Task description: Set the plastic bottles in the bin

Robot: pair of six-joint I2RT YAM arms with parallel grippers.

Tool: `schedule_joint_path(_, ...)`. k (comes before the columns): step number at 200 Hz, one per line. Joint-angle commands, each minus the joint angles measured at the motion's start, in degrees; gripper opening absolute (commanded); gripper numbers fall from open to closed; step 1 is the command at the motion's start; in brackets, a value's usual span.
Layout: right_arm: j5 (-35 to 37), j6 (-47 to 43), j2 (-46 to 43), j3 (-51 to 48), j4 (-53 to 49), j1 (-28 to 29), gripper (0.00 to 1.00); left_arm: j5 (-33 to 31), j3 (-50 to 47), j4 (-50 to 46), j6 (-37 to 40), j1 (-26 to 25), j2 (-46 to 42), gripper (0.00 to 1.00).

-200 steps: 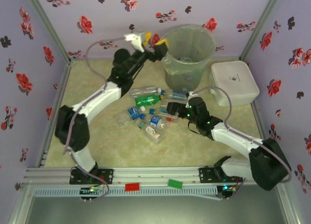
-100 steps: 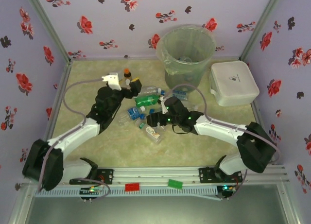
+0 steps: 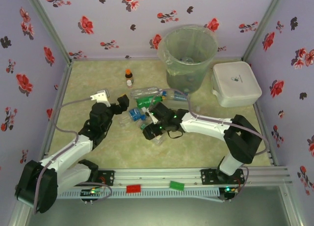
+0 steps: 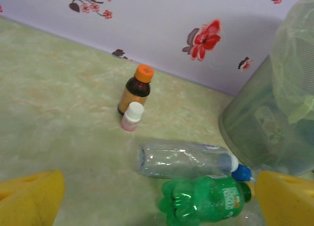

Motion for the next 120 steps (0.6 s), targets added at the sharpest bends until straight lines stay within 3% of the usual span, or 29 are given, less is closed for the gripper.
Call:
schedule_joint_path(1, 7.0, -4.1, 3.1, 3.4, -5.9, 2.6, 0.79, -1.7, -1.5, 1.0, -2.4, 1.2, -0.7, 1.0)
schedule_joint_path(70, 17.5, -8.4, 11.0, 9.3, -12.4, 8.3, 0.77, -1.7, -3.2, 1.4, -2.8, 2.1, -0.8, 1.0)
schedule_joint_path(120, 20.8, -8.2, 14.2, 10.3, -12.2, 10.2, 0.71, -1.7, -4.7, 1.0, -3.2, 2.8, -2.2, 1.0)
